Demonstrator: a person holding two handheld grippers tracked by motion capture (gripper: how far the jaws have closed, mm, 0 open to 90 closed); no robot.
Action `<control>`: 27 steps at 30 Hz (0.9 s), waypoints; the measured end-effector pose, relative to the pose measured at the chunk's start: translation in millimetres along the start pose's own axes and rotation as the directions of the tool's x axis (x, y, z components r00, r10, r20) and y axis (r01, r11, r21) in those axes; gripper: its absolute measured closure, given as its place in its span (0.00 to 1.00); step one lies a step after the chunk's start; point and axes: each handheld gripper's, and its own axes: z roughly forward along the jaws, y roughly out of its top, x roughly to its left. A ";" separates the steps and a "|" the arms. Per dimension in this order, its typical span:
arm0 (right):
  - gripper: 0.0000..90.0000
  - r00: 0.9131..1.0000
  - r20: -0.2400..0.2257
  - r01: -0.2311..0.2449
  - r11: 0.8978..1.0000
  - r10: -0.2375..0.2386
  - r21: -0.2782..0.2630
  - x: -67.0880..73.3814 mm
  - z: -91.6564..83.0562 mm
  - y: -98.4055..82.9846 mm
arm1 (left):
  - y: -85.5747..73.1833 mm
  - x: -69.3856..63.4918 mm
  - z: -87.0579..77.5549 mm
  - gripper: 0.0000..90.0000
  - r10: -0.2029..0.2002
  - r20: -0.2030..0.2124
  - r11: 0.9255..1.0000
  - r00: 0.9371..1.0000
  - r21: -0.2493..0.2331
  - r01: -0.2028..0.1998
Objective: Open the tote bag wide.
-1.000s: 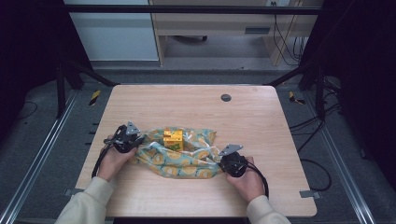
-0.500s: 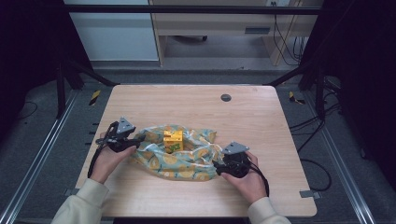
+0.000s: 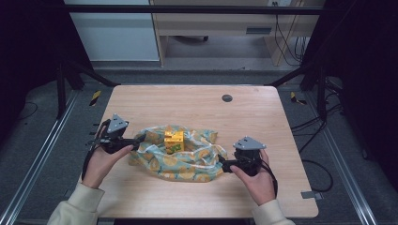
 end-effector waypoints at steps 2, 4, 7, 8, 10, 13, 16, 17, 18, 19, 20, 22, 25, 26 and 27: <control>0.07 1.000 0.010 -0.009 1.000 0.009 0.007 -5.0 -2.5 -2.3 | -3.1 1.8 -3.5 0.15 -0.005 -0.007 1.000 1.000 0.007 0.005; 0.07 0.999 0.021 -0.029 1.000 0.029 0.003 -10.5 -5.2 -4.6 | -6.2 4.0 -6.3 0.13 -0.006 -0.010 1.000 1.000 0.015 0.007; 0.07 0.998 0.035 -0.044 0.999 0.043 0.004 -18.3 -8.2 -7.8 | -11.4 7.5 -10.9 0.12 -0.013 -0.019 1.000 1.000 0.022 0.014; 0.07 0.998 0.035 -0.044 0.999 0.043 0.004 -18.3 -8.2 -7.8 | -11.4 7.5 -10.9 0.11 -0.013 -0.019 1.000 1.000 0.022 0.014; 0.07 0.996 0.065 -0.057 0.998 0.056 0.013 -29.0 -10.9 -12.8 | -14.3 9.2 -13.4 0.10 -0.012 -0.023 1.000 1.000 0.024 0.013; 0.06 0.994 0.076 -0.079 0.997 0.077 0.017 -36.6 -13.0 -17.2 | -19.9 13.0 -16.2 0.09 -0.018 -0.027 0.999 0.999 0.026 0.019; 0.06 0.991 0.092 -0.097 0.995 0.094 0.029 -43.7 -14.0 -21.6 | -23.4 16.5 -17.3 0.09 -0.021 -0.033 0.999 0.999 0.032 0.022; 0.07 0.991 0.097 -0.096 0.995 0.093 0.032 -45.6 -14.0 -22.5 | -26.4 19.5 -17.6 0.09 -0.026 -0.038 0.999 0.999 0.036 0.027; 0.07 0.990 0.101 -0.106 0.994 0.102 0.036 -47.4 -14.2 -23.6 | -26.4 19.5 -17.6 0.09 -0.026 -0.038 0.999 0.999 0.036 0.027; 0.07 0.989 0.106 -0.109 0.993 0.105 0.041 -49.6 -14.5 -24.6 | -30.2 22.9 -17.6 0.09 -0.033 -0.045 0.999 0.998 0.042 0.035; 0.07 0.989 0.106 -0.109 0.993 0.105 0.041 -49.6 -14.5 -24.6 | -30.2 22.9 -17.6 0.09 -0.033 -0.045 0.999 0.998 0.042 0.035; 0.07 0.984 0.110 -0.148 0.988 0.142 0.050 -55.6 -15.4 -28.5 | -36.3 27.1 -16.8 0.08 -0.052 -0.038 0.997 0.998 0.050 0.054; 0.07 0.981 0.115 -0.160 0.985 0.153 0.059 -60.7 -15.7 -32.2 | -42.5 32.0 -14.9 0.08 -0.062 -0.044 0.996 0.997 0.060 0.065; 0.07 0.981 0.123 -0.158 0.986 0.150 0.060 -62.9 -15.3 -33.8 | -44.6 34.1 -14.5 0.08 -0.067 -0.048 0.996 0.997 0.063 0.070; 0.07 0.978 0.130 -0.173 0.983 0.164 0.064 -64.2 -15.5 -35.0 | -46.6 36.4 -14.3 0.08 -0.075 -0.049 0.995 0.996 0.065 0.078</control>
